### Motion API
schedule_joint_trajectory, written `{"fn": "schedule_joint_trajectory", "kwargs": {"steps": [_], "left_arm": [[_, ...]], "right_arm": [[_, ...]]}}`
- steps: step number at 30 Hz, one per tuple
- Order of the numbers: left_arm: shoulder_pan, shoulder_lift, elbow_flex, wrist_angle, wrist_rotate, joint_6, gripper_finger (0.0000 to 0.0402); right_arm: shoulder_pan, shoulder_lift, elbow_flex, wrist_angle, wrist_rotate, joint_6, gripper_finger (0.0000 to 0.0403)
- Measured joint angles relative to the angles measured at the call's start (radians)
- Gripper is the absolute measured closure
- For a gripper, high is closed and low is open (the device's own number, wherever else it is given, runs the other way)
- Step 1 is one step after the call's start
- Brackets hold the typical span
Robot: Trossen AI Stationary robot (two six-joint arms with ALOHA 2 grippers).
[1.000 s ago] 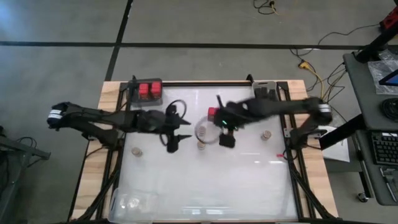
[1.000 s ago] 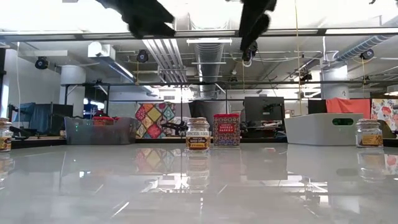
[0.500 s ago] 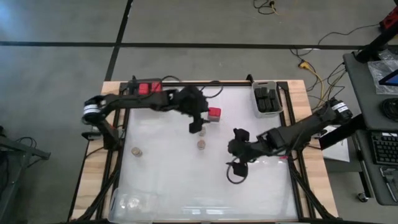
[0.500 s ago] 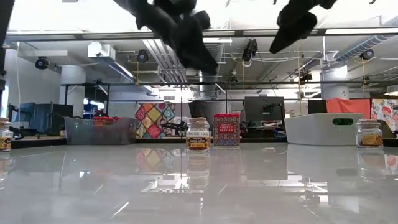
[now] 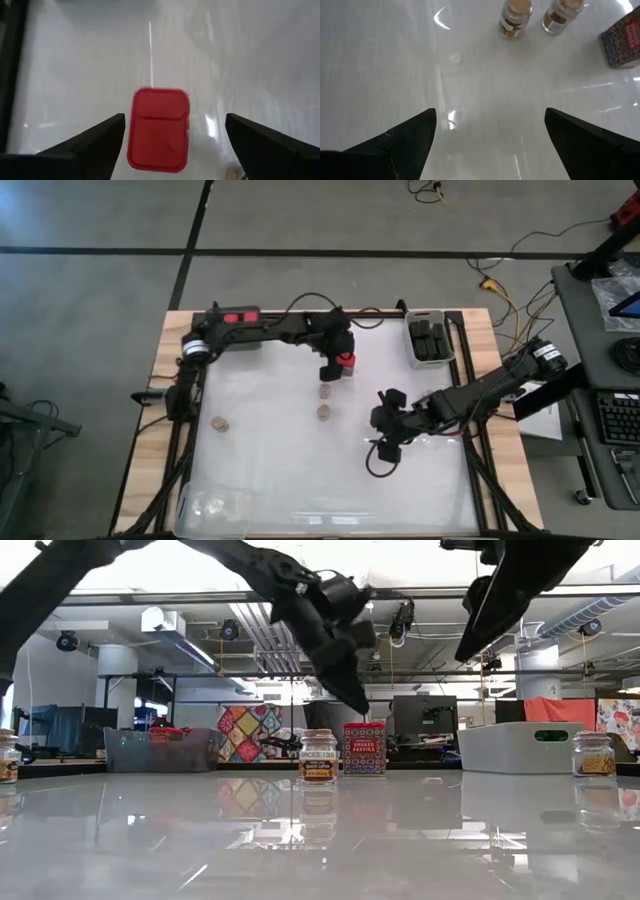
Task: Sort spices by type
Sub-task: Put the red seasoning can into the black bin
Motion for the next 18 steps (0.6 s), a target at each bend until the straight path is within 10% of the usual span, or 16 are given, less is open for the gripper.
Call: {"fn": "schedule_joint_trajectory", "kwargs": {"steps": [18], "left_arm": [[0.012, 0.09, 0.032, 0.0, -0.001, 0.038, 0.0078]], "right_arm": [[0.002, -0.008, -0.008, -0.003, -0.004, 0.023, 0.0039]]}}
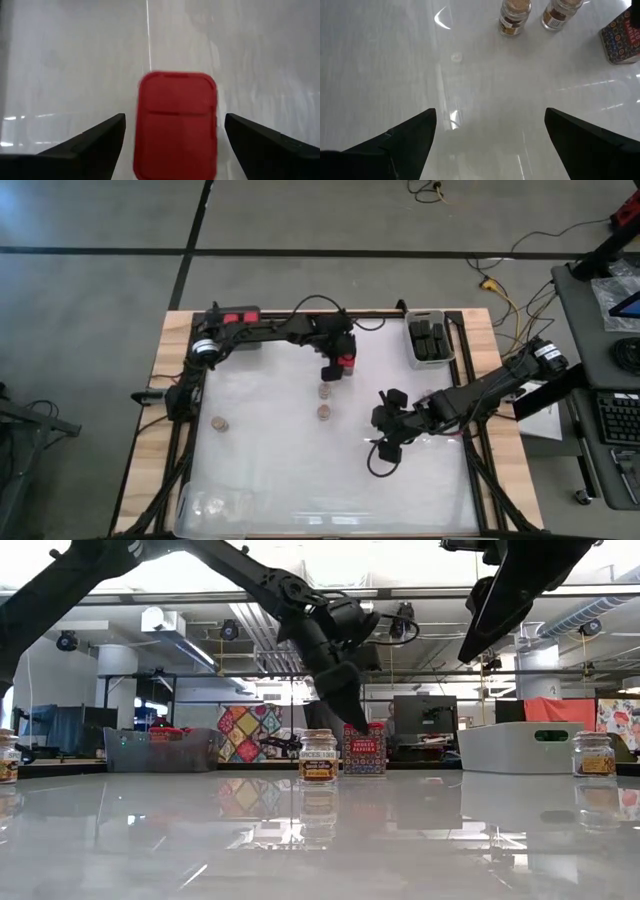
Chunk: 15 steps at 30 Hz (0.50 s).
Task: Sort spices by type
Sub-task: Put the red seasoning can into the black bin
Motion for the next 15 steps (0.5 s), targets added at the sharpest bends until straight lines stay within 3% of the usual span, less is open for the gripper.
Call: {"fn": "schedule_joint_trajectory", "kwargs": {"steps": [6, 15], "left_arm": [[0.008, 0.003, -0.002, 0.055, 0.001, 0.003, 0.0112], [0.028, 0.032, -0.004, 0.033, -0.016, 0.001, 0.0192]], "right_arm": [[0.0, 0.0, 0.0, 0.001, 0.003, 0.027, 0.0039], [0.018, 0.0, 0.001, 0.001, 0.0, 0.054, 0.0039]]}}
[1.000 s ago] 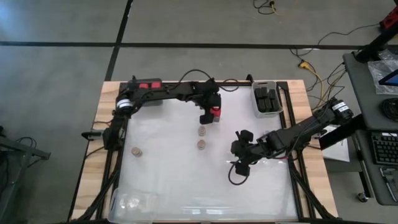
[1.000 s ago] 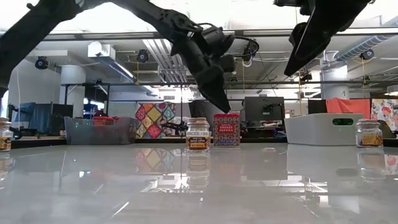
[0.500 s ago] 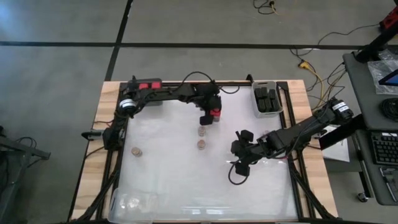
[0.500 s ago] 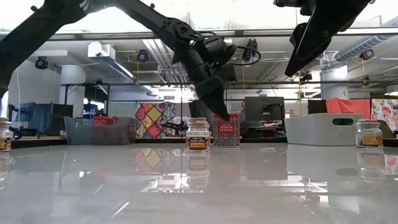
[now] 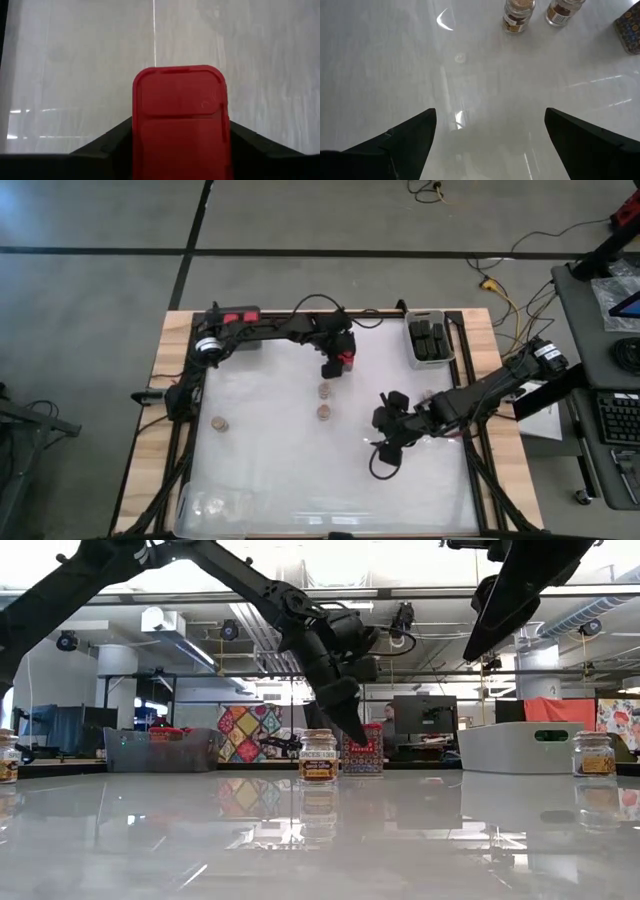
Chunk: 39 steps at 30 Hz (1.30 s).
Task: Sort spices by type
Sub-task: Put the red seasoning can into the black bin
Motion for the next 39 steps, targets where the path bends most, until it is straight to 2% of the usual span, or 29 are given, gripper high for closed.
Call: {"fn": "schedule_joint_trajectory", "kwargs": {"steps": [3, 10, 17, 20, 24, 31, 35, 39], "left_arm": [[0.0, 0.0, 0.0, 0.001, -0.001, -0.017, 0.0207], [0.002, -0.038, 0.033, -0.094, -0.012, -0.092, 0.0203], [0.013, -0.213, -0.013, -0.289, -0.117, -0.171, 0.0208], [0.025, -0.344, -0.089, -0.314, -0.186, -0.232, 0.0208], [0.049, -0.564, -0.254, -0.334, -0.3, -0.329, 0.0208], [0.134, -0.9, -0.51, -0.413, -0.534, -0.604, 0.0208], [0.195, -0.994, -0.606, -0.472, -0.678, -0.759, 0.0208], [0.264, -1.017, -0.661, -0.496, -0.702, -0.876, 0.0208]], "right_arm": [[0.004, 0.0, 0.0, 0.001, 0.0, 0.0, 0.0039], [0.004, 0.0, 0.0, 0.0, 0.0, -0.001, 0.0039], [0.004, 0.0, 0.0, -0.001, -0.001, -0.032, 0.0039], [0.006, 0.0, -0.001, 0.0, 0.0, -0.055, 0.0039], [0.017, 0.0, -0.006, -0.002, -0.001, -0.086, 0.0039], [0.032, 0.0, -0.007, -0.001, -0.001, -0.153, 0.0039], [0.032, 0.0, -0.008, 0.0, 0.0, -0.164, 0.0039], [0.032, 0.0, -0.008, 0.006, 0.0, -0.167, 0.0039]]}}
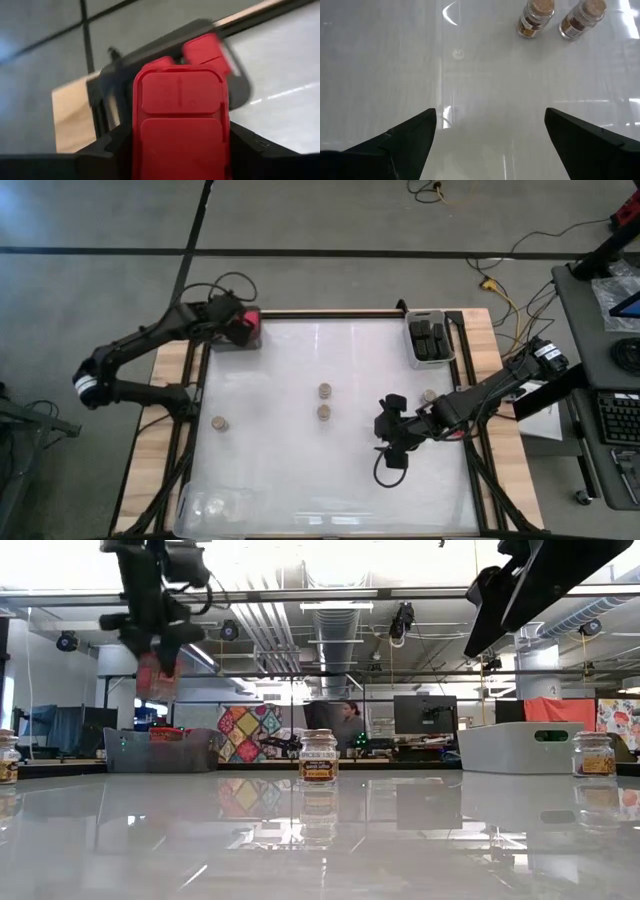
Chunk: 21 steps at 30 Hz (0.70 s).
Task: Sort spices by type
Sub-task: Put the red seasoning can into the black bin
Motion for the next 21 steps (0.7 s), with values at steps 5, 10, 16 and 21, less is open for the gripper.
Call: {"fn": "schedule_joint_trajectory", "kwargs": {"steps": [5, 10, 16, 21], "left_arm": [[0.078, 0.026, -0.048, 0.0, -0.075, -0.079, 0.0208], [0.152, 0.072, -0.075, 0.022, -0.143, -0.133, 0.0208], [0.158, 0.134, -0.076, 0.052, -0.2, -0.143, 0.0208], [0.175, 0.187, -0.064, 0.055, -0.206, -0.149, 0.0208]], "right_arm": [[0.005, 0.0, -0.002, 0.005, 0.003, 0.012, 0.0039], [0.036, 0.0, -0.002, 0.008, 0.004, 0.034, 0.0039], [0.079, 0.0, -0.003, 0.009, 0.005, 0.054, 0.0039], [0.104, 0.0, -0.017, 0.008, 0.015, 0.071, 0.0039]]}}
